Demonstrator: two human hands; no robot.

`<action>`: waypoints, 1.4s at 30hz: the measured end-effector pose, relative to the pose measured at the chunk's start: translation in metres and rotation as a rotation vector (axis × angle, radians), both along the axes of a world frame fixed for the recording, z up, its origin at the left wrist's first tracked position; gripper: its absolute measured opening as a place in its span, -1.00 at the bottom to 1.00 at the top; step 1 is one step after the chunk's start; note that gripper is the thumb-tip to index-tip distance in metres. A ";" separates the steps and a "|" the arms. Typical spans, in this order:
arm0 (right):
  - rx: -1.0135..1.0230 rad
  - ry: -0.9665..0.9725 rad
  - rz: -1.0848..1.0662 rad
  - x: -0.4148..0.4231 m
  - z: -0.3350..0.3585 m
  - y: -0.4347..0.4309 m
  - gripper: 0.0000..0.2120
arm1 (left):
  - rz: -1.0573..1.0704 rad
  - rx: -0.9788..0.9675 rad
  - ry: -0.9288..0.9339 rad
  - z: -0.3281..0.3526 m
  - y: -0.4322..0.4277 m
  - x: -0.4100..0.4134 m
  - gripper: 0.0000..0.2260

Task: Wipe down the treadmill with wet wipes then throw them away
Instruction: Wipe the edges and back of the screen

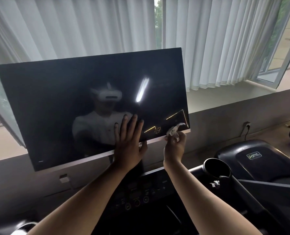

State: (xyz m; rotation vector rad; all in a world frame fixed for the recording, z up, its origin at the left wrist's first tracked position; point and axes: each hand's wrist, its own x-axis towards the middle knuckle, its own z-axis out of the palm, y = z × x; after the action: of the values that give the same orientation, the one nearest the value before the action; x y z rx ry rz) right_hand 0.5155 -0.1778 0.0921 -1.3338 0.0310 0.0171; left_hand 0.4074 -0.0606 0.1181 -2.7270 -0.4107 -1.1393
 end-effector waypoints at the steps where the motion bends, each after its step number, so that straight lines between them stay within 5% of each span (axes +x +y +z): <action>1: -0.014 -0.022 0.027 -0.002 -0.001 0.000 -0.97 | -0.011 0.000 -0.004 -0.001 0.001 -0.001 -0.29; 9: 0.177 0.151 -0.070 0.028 0.020 -0.012 -0.85 | -0.097 0.041 0.013 -0.004 -0.022 0.007 -0.50; 13: 0.403 0.302 0.003 0.040 0.028 -0.024 -0.43 | -0.126 -0.015 0.107 -0.013 -0.045 0.022 -0.45; 18: 0.423 0.386 0.202 0.029 0.024 -0.026 -0.91 | -0.081 -0.049 0.207 -0.024 -0.057 0.034 -0.40; 22: 0.369 0.352 0.299 0.028 0.018 -0.030 -0.90 | -0.035 -0.096 0.200 -0.025 -0.062 0.040 -0.41; 30: 0.453 0.420 0.113 0.056 0.037 -0.045 -0.86 | -0.041 -0.098 0.121 -0.031 -0.062 0.043 -0.44; 38: 0.332 0.374 0.358 0.023 0.018 -0.031 -0.89 | -0.003 -0.102 0.167 -0.028 -0.066 0.040 -0.45; 42: 0.329 0.340 0.295 0.037 0.021 -0.038 -0.90 | -0.034 -0.101 0.127 -0.030 -0.064 0.039 -0.41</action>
State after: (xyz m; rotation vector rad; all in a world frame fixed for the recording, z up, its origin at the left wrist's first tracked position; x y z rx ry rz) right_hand 0.5527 -0.2155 0.1128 -0.9848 0.1142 0.4796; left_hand 0.4466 -0.1250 0.0881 -2.8844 -0.4171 -0.9708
